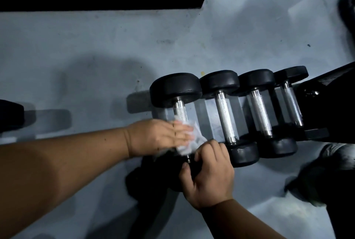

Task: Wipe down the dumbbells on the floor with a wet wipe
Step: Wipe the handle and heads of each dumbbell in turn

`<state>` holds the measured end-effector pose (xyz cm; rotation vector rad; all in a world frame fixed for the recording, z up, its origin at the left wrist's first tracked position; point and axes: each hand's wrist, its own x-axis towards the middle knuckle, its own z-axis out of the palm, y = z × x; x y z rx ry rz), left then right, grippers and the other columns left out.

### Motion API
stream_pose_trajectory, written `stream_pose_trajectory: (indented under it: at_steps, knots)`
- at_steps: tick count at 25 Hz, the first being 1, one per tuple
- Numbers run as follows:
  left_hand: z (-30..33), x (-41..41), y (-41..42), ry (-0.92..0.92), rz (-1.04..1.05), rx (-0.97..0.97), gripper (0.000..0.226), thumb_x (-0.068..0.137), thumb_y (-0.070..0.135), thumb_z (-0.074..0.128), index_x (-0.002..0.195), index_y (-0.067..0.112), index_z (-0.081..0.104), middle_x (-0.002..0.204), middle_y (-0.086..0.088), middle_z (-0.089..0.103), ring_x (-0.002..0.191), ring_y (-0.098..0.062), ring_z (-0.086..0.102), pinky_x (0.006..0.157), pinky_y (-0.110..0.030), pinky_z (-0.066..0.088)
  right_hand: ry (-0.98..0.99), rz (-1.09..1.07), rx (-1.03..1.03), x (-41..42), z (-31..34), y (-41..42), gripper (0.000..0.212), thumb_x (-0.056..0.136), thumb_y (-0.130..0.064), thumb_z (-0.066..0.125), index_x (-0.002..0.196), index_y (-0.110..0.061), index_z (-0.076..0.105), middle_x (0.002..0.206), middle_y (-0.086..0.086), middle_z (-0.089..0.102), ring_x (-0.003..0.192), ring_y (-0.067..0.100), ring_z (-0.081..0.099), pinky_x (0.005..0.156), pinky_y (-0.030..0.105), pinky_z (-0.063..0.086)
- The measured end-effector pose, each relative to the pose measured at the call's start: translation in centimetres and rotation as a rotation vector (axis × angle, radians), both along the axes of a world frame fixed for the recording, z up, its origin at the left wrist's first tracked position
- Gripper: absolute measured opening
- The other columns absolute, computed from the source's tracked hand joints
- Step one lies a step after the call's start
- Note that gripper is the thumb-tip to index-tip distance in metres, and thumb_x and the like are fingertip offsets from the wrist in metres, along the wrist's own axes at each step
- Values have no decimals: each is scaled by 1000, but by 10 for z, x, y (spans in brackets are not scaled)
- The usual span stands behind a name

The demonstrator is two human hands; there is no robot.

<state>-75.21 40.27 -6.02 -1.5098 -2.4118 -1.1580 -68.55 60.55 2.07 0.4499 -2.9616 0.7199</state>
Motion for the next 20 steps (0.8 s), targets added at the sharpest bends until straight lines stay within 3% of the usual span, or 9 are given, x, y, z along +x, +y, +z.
stream_pose_trajectory:
  at_steps: [3, 5, 7, 10, 12, 16, 20]
  knots:
    - [4, -27, -11, -10, 190, -8, 39, 91, -15, 46, 120, -4, 70, 135, -16, 63, 133, -31, 55, 106, -47, 49, -2, 3, 12, 0, 0, 1, 30, 76, -37, 58, 73, -10, 46, 78, 5, 46, 74, 28, 42, 66, 41, 37]
    - [3, -19, -7, -16, 250, -7, 36, 97, -10, 45, 120, -3, 71, 135, -13, 63, 134, -29, 54, 109, -46, 46, 1, 9, 15, 0, 0, 1, 30, 76, -37, 58, 73, -10, 46, 78, 5, 46, 74, 28, 42, 67, 41, 37]
    - [1, 6, 5, -25, 180, -8, 35, 105, 5, 40, 120, -2, 71, 136, -13, 63, 137, -30, 51, 113, -49, 41, 9, 19, 9, 1, -2, 2, 29, 76, -37, 59, 73, -11, 47, 79, 4, 46, 74, 27, 42, 68, 36, 35]
    - [2, 33, 17, -30, -12, -7, 29, 102, 6, 49, 120, -2, 70, 134, -16, 65, 136, -33, 51, 113, -54, 40, 16, -3, -13, 1, -4, 2, 27, 74, -37, 59, 74, -13, 47, 79, 2, 47, 74, 26, 43, 70, 31, 33]
    - [4, 11, 10, -14, -62, -56, 36, 106, 8, 38, 122, 0, 69, 133, -16, 65, 134, -33, 54, 114, -52, 40, 23, -25, -19, 1, -5, 1, 27, 72, -36, 60, 73, -12, 47, 78, 3, 47, 74, 26, 43, 68, 34, 35]
    - [13, -36, -2, -65, 127, -129, 55, 80, -4, 34, 119, -1, 72, 129, -15, 67, 126, -34, 60, 115, -40, 37, 18, -40, -34, 2, -4, 0, 28, 72, -35, 60, 73, -9, 48, 78, 4, 48, 74, 28, 44, 68, 38, 38]
    - [14, 7, 13, -39, 132, -156, 40, 88, 0, 47, 117, 5, 74, 130, -11, 68, 128, -30, 59, 109, -46, 43, 11, -37, -52, 3, -4, 0, 27, 71, -35, 60, 74, -12, 47, 78, 1, 47, 76, 25, 43, 68, 35, 37]
